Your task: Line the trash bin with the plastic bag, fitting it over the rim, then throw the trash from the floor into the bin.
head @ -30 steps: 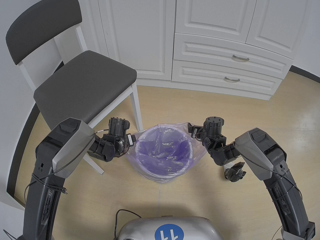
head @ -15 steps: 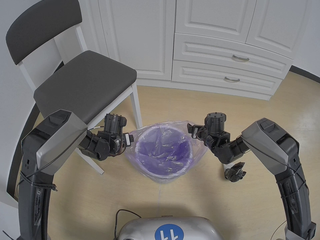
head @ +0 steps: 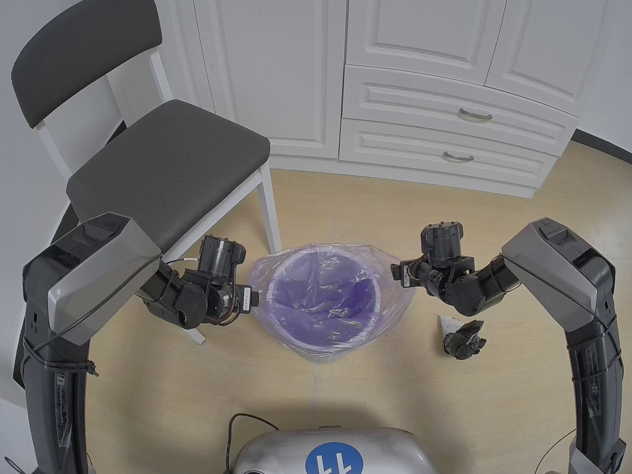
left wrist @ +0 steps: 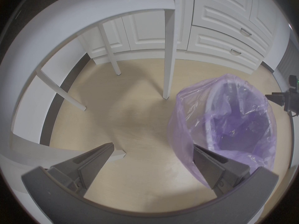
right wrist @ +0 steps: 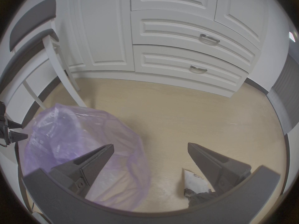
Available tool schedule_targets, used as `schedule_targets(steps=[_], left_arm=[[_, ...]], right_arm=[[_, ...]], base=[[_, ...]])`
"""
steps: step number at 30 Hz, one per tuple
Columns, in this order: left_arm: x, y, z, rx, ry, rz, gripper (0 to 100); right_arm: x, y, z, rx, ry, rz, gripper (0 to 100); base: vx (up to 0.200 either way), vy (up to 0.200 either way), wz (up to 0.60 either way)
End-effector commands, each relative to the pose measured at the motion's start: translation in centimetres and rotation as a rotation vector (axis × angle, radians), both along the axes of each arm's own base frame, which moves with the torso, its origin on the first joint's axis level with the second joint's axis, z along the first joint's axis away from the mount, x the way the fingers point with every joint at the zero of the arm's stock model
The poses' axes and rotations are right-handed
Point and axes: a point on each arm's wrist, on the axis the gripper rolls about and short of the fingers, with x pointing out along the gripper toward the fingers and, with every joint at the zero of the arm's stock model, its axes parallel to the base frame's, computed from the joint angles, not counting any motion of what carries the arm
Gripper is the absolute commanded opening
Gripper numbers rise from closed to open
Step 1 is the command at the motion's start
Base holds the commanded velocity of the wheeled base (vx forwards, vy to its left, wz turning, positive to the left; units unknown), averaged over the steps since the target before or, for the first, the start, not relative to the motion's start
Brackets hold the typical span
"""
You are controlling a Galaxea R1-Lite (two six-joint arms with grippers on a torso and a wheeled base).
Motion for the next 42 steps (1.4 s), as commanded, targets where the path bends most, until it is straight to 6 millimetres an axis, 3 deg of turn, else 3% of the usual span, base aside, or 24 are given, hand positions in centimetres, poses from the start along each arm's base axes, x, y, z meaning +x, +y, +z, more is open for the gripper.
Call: schedule_targets(steps=[1,12,21,32,42], left_arm=[[0.1,0.4,-0.3,0.005,0.013,0.010,100],[0.0,0.4,-2.5,0.040,0.097,0.002,100],[0.5,0.1,-6.2,0.069,0.164,-0.005,100],[1.0,0.1,-6.8,0.066,0.161,0.004,100],[1.0,0.4,-6.0,0.059,0.148,0.011,100]], right_arm=[[0.3,-0.7,-0.5,-0.011,0.013,-0.012,100],[0.3,-0.7,-3.6,-0.049,0.125,0.002,100],[0.0,-0.1,-6.0,-0.067,0.174,0.016,100],[0.2,0.2,-7.9,-0.076,0.197,0.021,100],[0.2,0.0,-7.0,-0.071,0.184,0.018,100]], base=[[0.000,0.000,0.00],[0.000,0.000,0.00],[0.000,0.000,0.00],[0.000,0.000,0.00],[0.000,0.000,0.00]])
